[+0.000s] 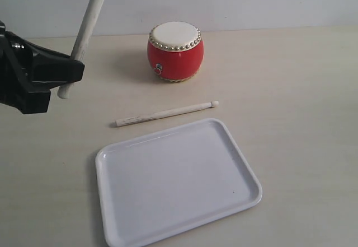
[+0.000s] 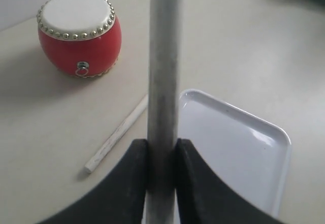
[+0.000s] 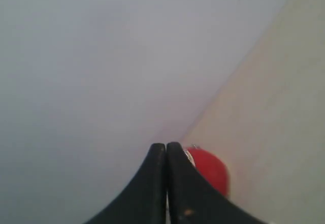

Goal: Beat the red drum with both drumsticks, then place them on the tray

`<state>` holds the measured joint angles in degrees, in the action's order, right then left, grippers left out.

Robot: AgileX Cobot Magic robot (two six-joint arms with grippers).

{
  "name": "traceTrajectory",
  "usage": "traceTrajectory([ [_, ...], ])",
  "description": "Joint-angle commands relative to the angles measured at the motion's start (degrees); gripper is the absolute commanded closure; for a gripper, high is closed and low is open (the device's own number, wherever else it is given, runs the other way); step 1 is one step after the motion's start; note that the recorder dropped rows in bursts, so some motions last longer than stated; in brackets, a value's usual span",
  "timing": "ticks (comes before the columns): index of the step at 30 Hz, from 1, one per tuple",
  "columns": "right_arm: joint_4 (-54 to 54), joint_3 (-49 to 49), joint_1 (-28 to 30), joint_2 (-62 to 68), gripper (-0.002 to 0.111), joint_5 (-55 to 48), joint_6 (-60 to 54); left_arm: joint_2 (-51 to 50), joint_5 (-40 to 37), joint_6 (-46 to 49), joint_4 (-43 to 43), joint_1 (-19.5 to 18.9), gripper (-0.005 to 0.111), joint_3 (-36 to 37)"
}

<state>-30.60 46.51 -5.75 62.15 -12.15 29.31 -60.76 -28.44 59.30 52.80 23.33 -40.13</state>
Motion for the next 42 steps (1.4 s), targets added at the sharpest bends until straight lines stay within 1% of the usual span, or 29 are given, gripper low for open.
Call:
traceTrajectory([
  [1, -1.2, 11.25, -5.97, 12.59, 0.104, -13.22, -15.11, 0.56, 1.53, -0.77, 0.55, 0.06, 0.107, 0.61],
  [5, -1.02, 21.86, -11.43, 25.07, 0.094, -21.13, -22.64, 1.15, 1.85, -1.24, 0.55, 0.06, 0.107, 1.26],
  [8, 1.46, 28.63, -14.04, 32.94, 0.087, -28.45, -23.65, 2.08, 1.85, -1.78, 0.36, 0.06, 0.107, 1.53],
  [10, 2.14, 32.07, -15.38, 37.26, 0.084, -31.58, -23.07, 2.3, 2.68, -1.78, 0.21, 0.06, 0.107, 1.53],
  [12, 3.27, 34.45, -16.57, 40.84, 0.083, -31.91, -17.89, 2.49, 3.55, -2.42, -0.36, 0.06, 0.107, 1.53],
  [13, 4.38, 34.95, -17.27, 42.11, 0.082, -30.92, -13.35, 2.71, 3.98, -2.78, -0.71, 0.06, 0.107, 1.53],
  [15, 8.27, 35.09, -18.69, 43.66, 0.081, -28.39, -2.31, 2.8, 4.68, -2.78, -0.83, 0.06, 0.107, 1.53],
  [20, 23.1, 35.09, -24.54, 46.3, 0.076, -25.31, 27.9, 2.8, 5.06, -3.29, -0.49, 0.06, 0.107, 1.53],
  [24, 27.78, 35.09, -28.61, 48.51, 0.069, -19.6, 43.65, 3.28, 5.33, -3.29, -0.1, 0.06, 0.107, 1.53],
  [27, 28.03, 35.09, -30.42, 50.27, 0.066, -16.55, 49.54, 4.13, 5.33, -3.29, 0.01, 0.06, 0.107, 1.53],
  [29, 28.03, 35.09, -31.17, 51.44, 0.064, -16.33, 51.8, 4.87, 5.33, -3.29, 0.01, 0.06, 0.107, 1.53],
  [33, 27.87, 35.09, -31.52, 53.74, 0.063, -13.39, 60.33, 6.07, 5.33, -3.29, -0.1, 0.06, 0.107, 1.53],
  [36, 26.09, 35.09, -31.52, 54.47, 0.063, -12.93, 60.65, 6.31, 5.48, -3.29, -0.1, 0.06, 0.107, 1.53],
  [39, 26.09, 35.09, -31.52, 54.56, 0.063, -12.93, 57.73, 6.31, 5.48, -3.29, -0.1, 0.06, 0.107, 1.53],
  [42, 26.72, 35.09, -31.52, 54.87, 0.063, -13.11, 59.4, 6.42, 5.61, -3.29, -0.1, 0.06, 0.107, 1.53],
])
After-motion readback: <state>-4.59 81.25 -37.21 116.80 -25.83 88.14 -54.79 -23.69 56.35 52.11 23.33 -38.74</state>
